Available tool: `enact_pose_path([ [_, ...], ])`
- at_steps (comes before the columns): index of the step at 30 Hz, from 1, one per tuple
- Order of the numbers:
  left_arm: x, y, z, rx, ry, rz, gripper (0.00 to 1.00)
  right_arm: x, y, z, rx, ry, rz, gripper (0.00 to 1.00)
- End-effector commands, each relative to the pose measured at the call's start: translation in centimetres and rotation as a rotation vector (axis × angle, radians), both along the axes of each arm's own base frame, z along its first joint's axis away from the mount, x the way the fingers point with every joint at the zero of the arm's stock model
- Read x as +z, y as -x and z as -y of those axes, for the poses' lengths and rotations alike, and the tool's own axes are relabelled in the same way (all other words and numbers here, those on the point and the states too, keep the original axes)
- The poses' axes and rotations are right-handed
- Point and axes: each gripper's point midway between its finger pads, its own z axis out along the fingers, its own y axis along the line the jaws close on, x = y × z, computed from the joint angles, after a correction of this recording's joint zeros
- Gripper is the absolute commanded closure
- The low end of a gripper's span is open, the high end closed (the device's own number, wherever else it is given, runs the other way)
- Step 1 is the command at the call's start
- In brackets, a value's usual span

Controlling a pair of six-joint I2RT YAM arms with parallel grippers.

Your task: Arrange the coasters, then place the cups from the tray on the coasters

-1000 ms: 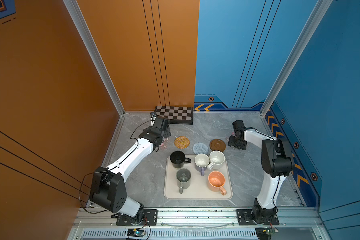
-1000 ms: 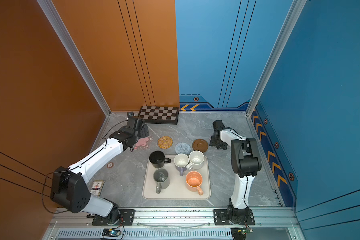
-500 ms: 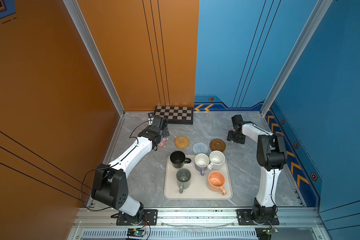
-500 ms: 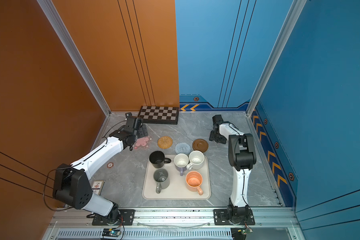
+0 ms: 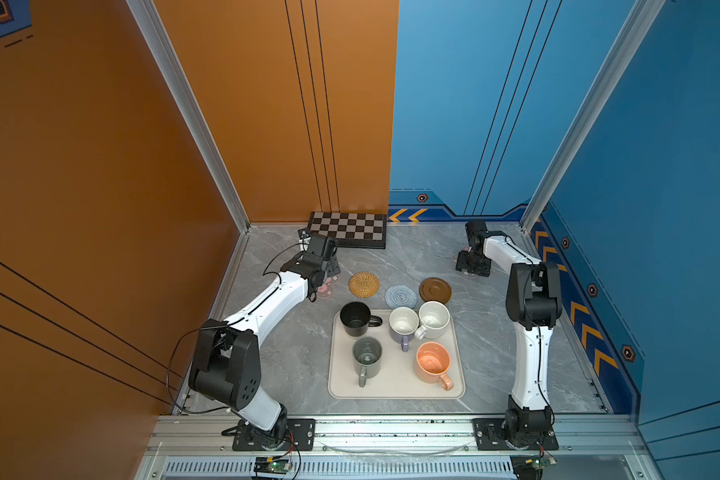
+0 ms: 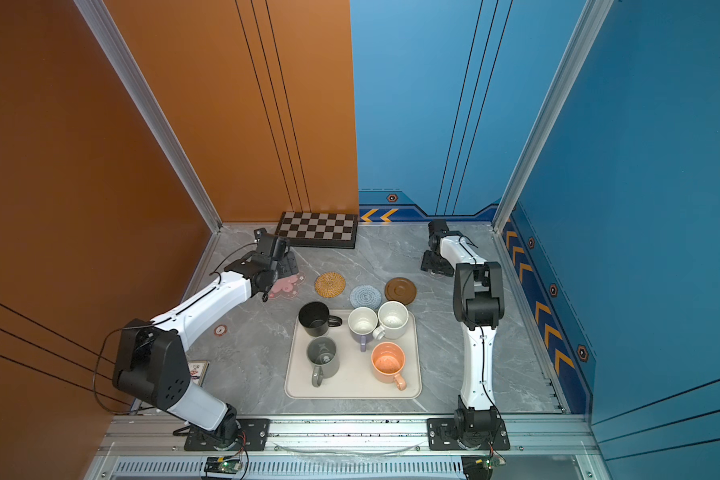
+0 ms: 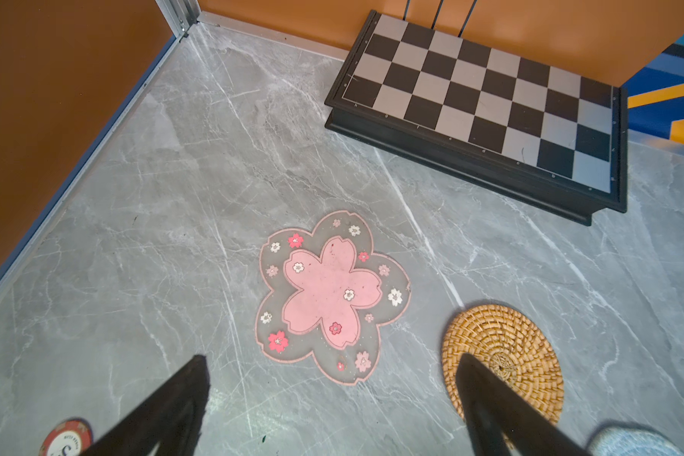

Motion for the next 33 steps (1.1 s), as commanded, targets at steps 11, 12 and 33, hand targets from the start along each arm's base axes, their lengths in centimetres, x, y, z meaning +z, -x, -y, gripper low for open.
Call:
enact_pose_path([
  [11, -1.6, -1.2, 1.3, -0.01, 0.029, -0.045, 0.02, -3.7, -1.0, 0.1, -0.004, -0.075, -0.095, 0.31],
  [12, -1.6, -1.3, 1.3, -0.009, 0.029, -0.046, 0.02, -3.6, -1.2, 0.1, -0.004, -0.075, -0.093, 0.31],
  [33, -1.8, -0.9, 1.5, -0.019, 0.046, -0.054, 0.02, 0.0, 0.8, 0.0, -0.003, -0.075, -0.053, 0.31],
])
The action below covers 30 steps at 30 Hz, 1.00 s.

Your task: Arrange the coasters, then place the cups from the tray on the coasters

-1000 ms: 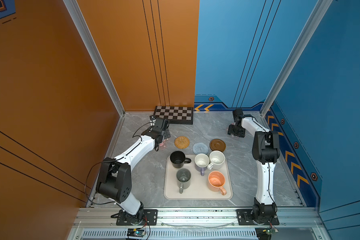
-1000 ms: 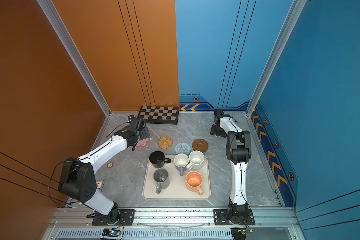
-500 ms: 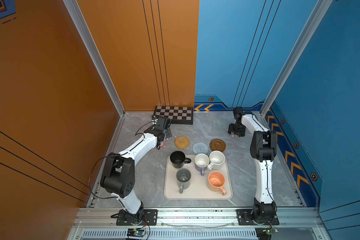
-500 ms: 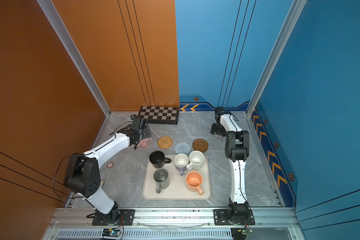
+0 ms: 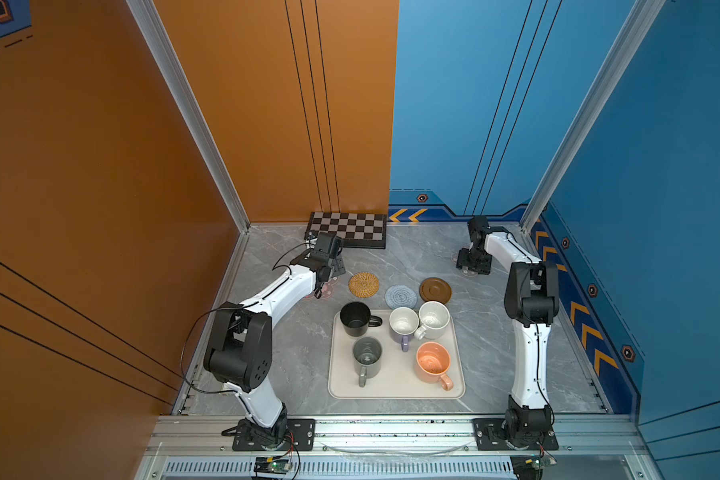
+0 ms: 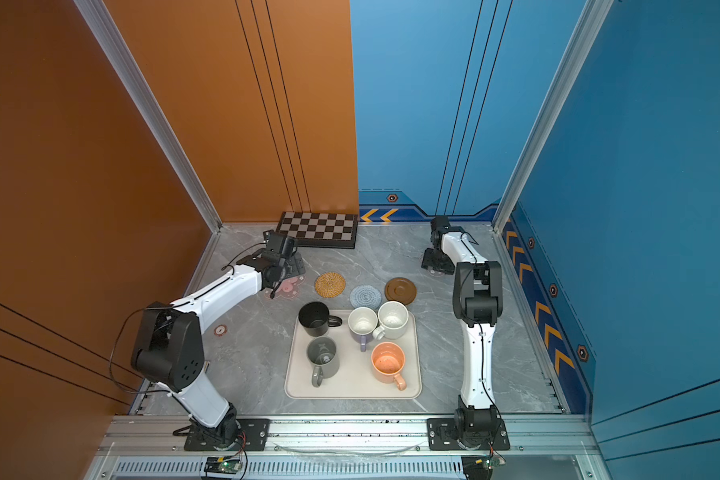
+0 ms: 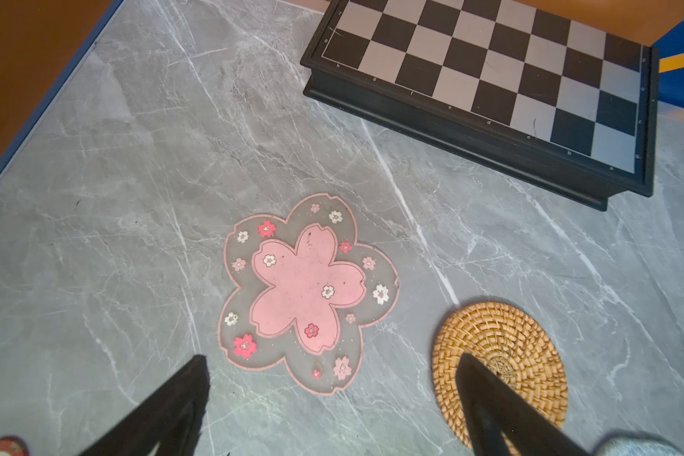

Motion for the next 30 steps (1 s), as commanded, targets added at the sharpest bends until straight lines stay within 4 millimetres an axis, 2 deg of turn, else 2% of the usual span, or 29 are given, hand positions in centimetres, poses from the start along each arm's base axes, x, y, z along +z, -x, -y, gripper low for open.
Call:
enact_pose_path([
  [1, 0.8, 0.9, 0.0, -0.005, 0.014, 0.003, 0.02, 0.0, 0.9, -0.1, -0.002, -0.022, -0.018, 0.31],
  [12, 0.9, 1.5, -0.3, 0.006, 0.031, 0.007, 0.02, 1.3, 2.7, -0.1, 0.015, 0.029, -0.019, 0.3],
  [13, 0.8, 1.5, -0.3, 0.005, 0.033, 0.004, 0.02, 0.4, 3.4, -0.1, 0.018, 0.033, -0.044, 0.3],
  [16, 0.8, 1.4, -0.1, 0.002, 0.042, 0.004, 0.02, -0.1, 3.6, 0.1, 0.014, 0.032, -0.056, 0.3],
  [24, 1.0, 1.6, -0.4, 0.01, 0.033, 0.008, 0.02, -1.7, 3.0, 0.5, 0.0, 0.008, -0.064, 0.31],
  [25, 0.9, 1.6, -0.4, 0.011, 0.035, 0.007, 0.02, -1.0, 2.1, 0.5, -0.002, 0.007, -0.039, 0.31],
  [30, 0.4, 1.5, -0.3, 0.019, 0.046, -0.002, 0.02, -1.8, 1.7, 0.4, 0.005, -0.001, -0.046, 0.31],
])
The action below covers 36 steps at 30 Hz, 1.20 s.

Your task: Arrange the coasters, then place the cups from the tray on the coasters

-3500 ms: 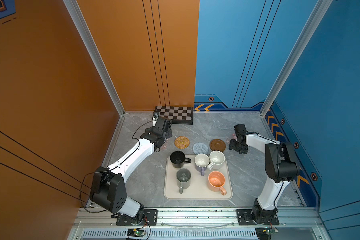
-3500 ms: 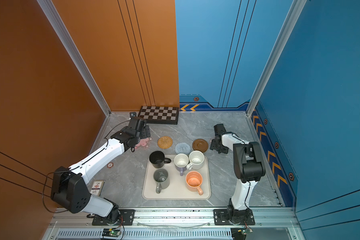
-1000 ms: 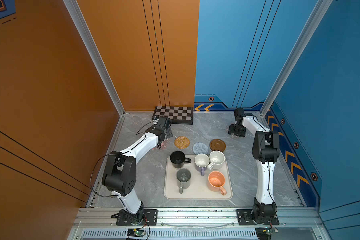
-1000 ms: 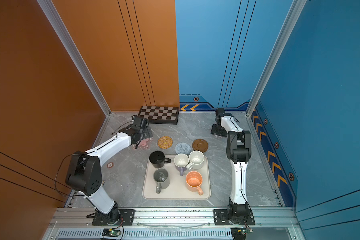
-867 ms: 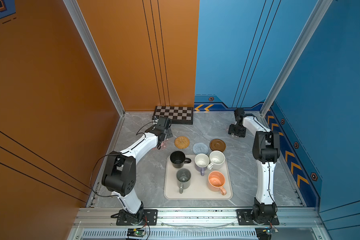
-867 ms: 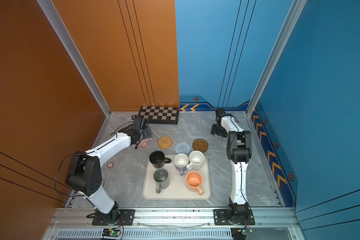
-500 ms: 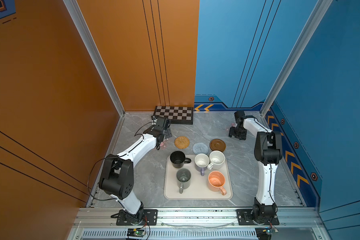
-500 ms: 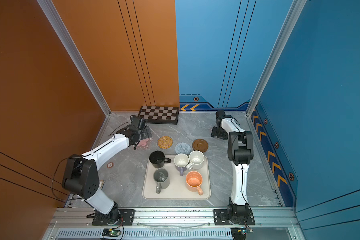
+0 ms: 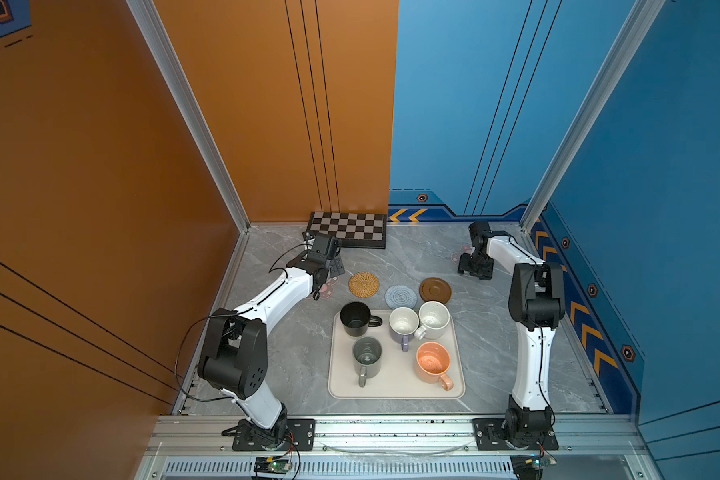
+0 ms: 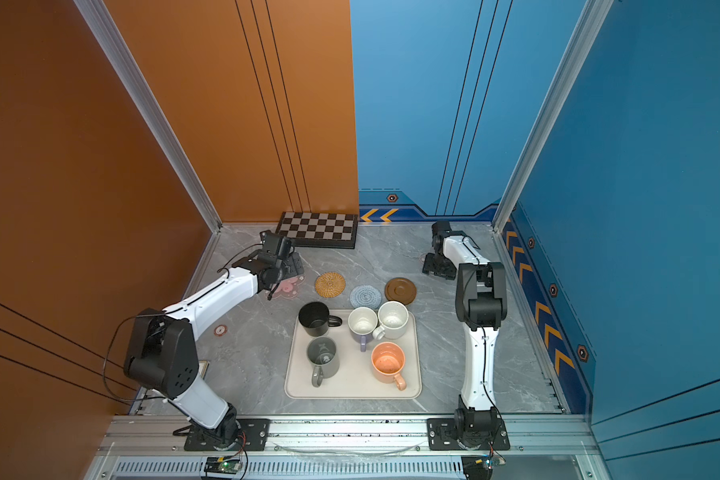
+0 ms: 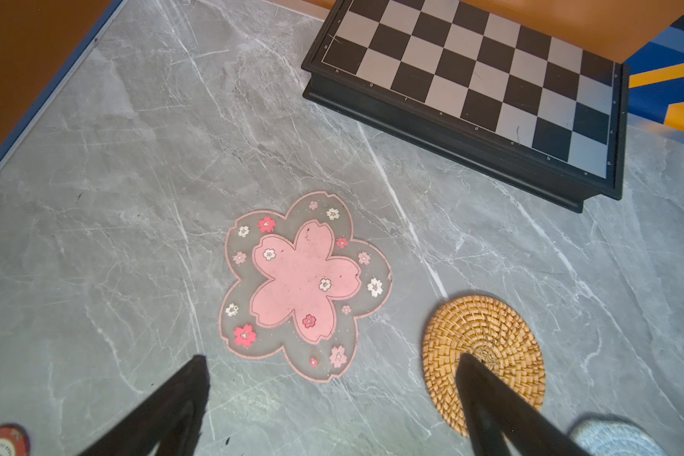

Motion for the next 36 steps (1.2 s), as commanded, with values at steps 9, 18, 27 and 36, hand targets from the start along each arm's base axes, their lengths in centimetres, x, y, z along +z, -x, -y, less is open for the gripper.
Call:
enact_pose_path([
  [9, -0.9, 0.4, 0.4, 0.007, 0.021, -0.032, 0.02, -2.3, -1.3, 0.3, -0.01, -0.004, -0.018, 0.32],
  [18, -1.3, 0.3, 0.6, 0.009, 0.021, -0.039, 0.02, -2.7, -2.5, 1.5, -0.036, -0.001, -0.006, 0.32],
  [27, -2.0, -0.2, 1.7, -0.008, 0.022, -0.052, 0.02, -2.8, -4.2, 1.8, -0.042, -0.023, 0.009, 0.32],
  [36, -2.4, -1.0, 2.9, -0.026, 0.023, -0.057, 0.02, -3.1, -5.7, 1.2, -0.049, -0.063, 0.018, 0.32],
])
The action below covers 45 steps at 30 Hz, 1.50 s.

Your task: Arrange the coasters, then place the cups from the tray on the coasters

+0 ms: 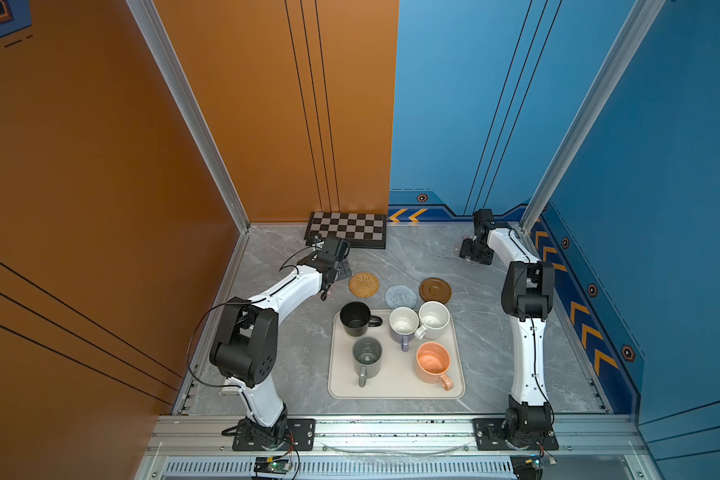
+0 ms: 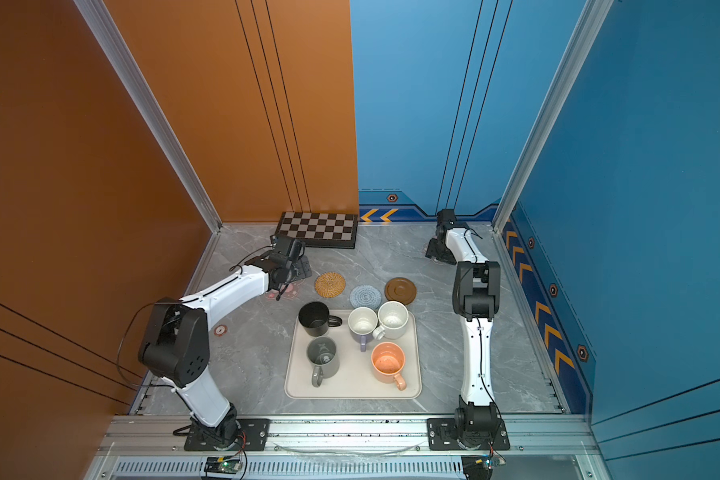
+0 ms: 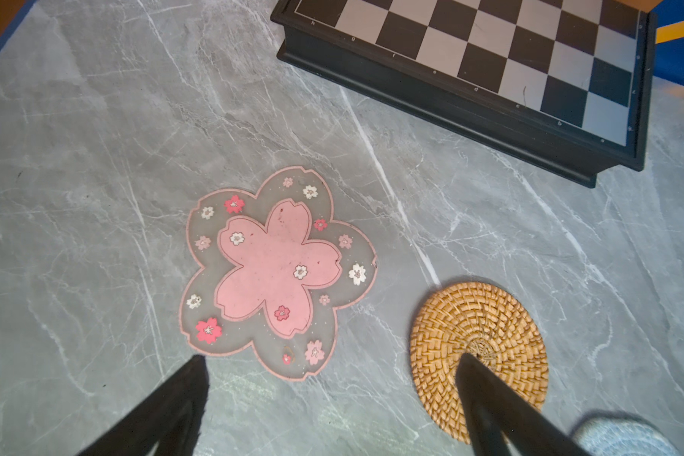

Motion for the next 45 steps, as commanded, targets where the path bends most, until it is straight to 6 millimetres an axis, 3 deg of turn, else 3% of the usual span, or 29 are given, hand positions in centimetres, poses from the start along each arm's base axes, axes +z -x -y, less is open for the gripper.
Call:
enact_pose_path([
  [1, 0.3, -0.4, 0.8, -0.007, 0.013, -0.003, 0.02, -3.5, 1.6, -0.6, -0.012, -0.059, -0.111, 0.32],
  [10, -0.2, -0.6, 1.4, -0.015, 0.012, -0.011, 0.02, -3.3, 1.3, -1.4, -0.014, -0.084, -0.103, 0.31],
  [13, 0.0, -0.7, 1.6, -0.022, 0.01, -0.008, 0.02, -2.3, 1.4, -1.8, 0.004, -0.087, -0.091, 0.31],
  [21, 2.0, -0.6, 1.9, -0.043, 0.031, 0.029, 0.02, 4.3, 1.9, -2.9, 0.077, -0.096, 0.011, 0.3],
  [26, 3.1, -0.1, 1.6, -0.05, 0.024, 0.037, 0.0, 7.8, 4.2, -4.7, 0.172, -0.075, 0.038, 0.3],
  [29, 3.5, 0.7, 1.2, -0.054, 0.004, 0.024, 0.01, 8.7, 6.3, -6.3, 0.234, -0.071, 0.027, 0.3],
  [33, 4.0, 1.9, 0.4, -0.047, -0.01, 0.027, 0.04, 8.8, 9.4, -8.7, 0.325, -0.043, -0.005, 0.3],
  [38, 4.6, 3.1, -0.6, -0.039, -0.018, 0.039, 0.05, 6.6, 13.1, -11.9, 0.417, -0.004, -0.084, 0.31],
  [45, 5.2, 4.2, -2.1, -0.009, -0.032, 0.058, 0.06, 5.0, 14.1, -14.8, 0.435, -0.029, -0.096, 0.33],
])
